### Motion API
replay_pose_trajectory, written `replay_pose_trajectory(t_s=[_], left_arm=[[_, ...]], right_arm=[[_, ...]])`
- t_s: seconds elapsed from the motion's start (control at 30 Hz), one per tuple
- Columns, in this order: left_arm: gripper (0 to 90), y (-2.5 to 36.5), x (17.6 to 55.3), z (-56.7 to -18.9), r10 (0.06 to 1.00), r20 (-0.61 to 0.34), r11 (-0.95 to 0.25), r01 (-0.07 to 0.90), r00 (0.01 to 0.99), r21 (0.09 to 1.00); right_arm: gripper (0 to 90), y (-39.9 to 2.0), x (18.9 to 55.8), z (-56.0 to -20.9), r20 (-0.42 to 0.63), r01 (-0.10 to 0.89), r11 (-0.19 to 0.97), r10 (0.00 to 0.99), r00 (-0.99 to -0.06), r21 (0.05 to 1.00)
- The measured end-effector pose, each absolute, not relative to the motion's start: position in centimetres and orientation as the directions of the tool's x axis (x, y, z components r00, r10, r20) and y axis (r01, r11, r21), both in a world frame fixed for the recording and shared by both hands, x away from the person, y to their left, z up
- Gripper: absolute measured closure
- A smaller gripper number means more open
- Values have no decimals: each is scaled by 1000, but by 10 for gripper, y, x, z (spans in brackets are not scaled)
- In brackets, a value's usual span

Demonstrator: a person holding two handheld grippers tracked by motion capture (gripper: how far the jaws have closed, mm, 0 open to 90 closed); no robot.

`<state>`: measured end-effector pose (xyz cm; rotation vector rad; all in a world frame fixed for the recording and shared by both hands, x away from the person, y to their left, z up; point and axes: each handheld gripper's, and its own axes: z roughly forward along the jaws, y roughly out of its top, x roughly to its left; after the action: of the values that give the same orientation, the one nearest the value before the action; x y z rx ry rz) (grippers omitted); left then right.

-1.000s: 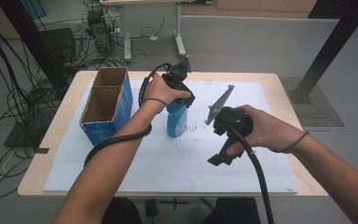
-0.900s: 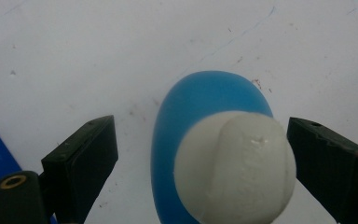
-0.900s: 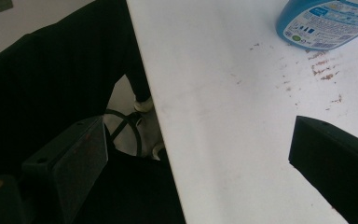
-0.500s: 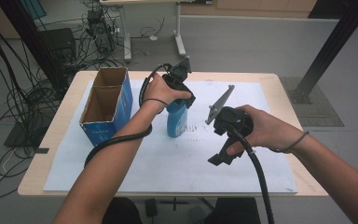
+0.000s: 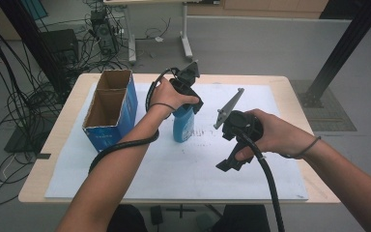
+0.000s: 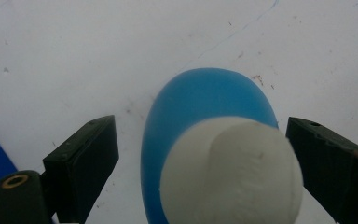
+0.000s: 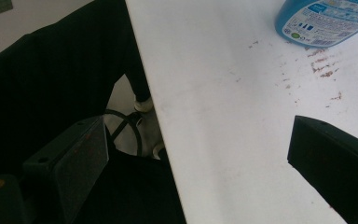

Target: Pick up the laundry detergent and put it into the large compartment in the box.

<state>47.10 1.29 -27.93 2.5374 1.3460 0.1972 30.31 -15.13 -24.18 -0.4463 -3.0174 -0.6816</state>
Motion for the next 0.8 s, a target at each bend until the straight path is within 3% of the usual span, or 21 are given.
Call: replay_pose_trajectory(t_s=[0.8], left_arm=[[329, 14, 472, -278, 831, -17, -531, 802, 556, 274]], right_arm=[[54, -150, 304, -243, 80, 277, 865, 269, -960, 419]])
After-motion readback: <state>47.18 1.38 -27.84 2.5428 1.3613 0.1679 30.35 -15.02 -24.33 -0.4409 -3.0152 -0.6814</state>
